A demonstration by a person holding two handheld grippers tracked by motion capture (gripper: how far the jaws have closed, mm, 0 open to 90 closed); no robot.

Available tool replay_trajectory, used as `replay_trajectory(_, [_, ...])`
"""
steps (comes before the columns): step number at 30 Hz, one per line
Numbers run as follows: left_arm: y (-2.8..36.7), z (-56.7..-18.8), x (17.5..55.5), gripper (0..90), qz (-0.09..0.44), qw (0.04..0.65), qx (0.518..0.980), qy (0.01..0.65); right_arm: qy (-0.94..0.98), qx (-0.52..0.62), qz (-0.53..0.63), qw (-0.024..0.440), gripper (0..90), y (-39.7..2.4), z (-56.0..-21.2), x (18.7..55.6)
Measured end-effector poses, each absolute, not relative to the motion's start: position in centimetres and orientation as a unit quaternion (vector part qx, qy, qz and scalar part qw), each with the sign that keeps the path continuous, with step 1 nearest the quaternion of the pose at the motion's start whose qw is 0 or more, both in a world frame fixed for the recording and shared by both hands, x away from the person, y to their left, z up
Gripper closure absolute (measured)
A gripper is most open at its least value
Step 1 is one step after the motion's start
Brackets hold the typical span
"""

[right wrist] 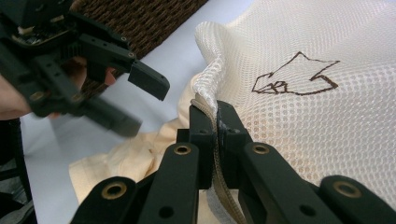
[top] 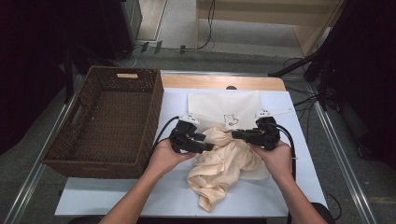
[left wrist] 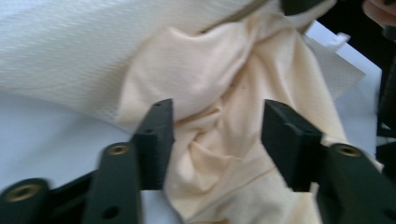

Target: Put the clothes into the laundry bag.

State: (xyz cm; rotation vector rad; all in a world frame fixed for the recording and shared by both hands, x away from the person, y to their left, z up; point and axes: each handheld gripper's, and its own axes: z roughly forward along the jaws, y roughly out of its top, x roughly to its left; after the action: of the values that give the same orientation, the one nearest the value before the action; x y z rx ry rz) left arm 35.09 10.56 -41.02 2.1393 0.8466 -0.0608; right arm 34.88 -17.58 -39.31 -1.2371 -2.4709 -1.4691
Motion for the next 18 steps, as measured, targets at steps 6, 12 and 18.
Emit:
replay_trajectory(6, [11.3, -41.6, 36.0, 86.0, 0.004, 0.404, 0.84, 0.362, -0.79, -0.396, -0.468, 0.007, 87.4, -17.6, -39.2, 34.9])
replay_trajectory(12, [11.9, -43.2, 37.2, 90.0, 0.014, 0.382, 0.839, 0.387, -0.79, -0.395, -0.469, 0.008, 87.4, -17.7, -39.1, 34.8])
replay_trajectory(18, [11.5, -44.8, 38.4, 90.0, 0.017, 0.388, 0.834, 0.392, -0.789, -0.396, -0.47, 0.009, 87.4, -17.7, -39.0, 34.8])
